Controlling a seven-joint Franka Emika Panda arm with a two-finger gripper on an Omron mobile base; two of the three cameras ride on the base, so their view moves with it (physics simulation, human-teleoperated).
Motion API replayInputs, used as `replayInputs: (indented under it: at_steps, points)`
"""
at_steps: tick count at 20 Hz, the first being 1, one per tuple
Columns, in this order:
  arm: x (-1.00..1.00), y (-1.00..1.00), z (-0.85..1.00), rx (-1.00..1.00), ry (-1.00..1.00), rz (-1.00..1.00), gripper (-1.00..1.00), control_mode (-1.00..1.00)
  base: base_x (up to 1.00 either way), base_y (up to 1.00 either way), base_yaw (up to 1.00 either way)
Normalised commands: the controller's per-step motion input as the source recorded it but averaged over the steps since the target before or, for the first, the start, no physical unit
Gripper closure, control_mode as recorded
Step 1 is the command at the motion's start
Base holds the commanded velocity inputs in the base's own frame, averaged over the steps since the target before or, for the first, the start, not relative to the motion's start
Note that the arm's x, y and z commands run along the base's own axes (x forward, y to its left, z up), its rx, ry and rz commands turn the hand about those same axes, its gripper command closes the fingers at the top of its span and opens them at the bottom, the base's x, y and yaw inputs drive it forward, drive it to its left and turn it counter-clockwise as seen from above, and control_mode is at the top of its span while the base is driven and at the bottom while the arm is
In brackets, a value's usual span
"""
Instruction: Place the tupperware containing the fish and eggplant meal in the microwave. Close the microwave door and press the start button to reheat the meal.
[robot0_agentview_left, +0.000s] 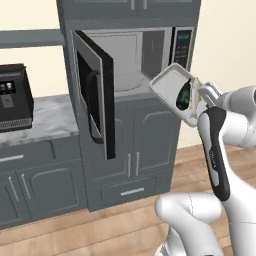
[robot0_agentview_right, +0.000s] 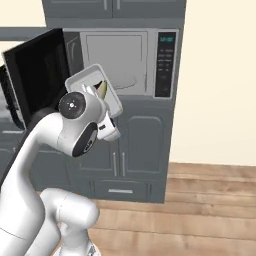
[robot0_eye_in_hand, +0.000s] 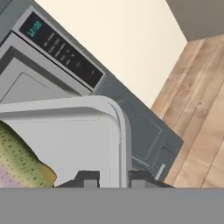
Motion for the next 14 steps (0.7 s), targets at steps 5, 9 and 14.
replayInputs:
  at_steps: [5,9,14]
  points:
    - [0.0,0.0,0.0,0.0,0.0,0.0,1.0,1.0,0.97,-0.39,0.42]
    - [0.0,0.0,0.0,0.0,0.0,0.0,1.0,1.0,0.42,-0.32,0.3]
    - [0.0,0.0,0.0,0.0,0.0,0.0,1.0,1.0,0.03,-0.12,0.16]
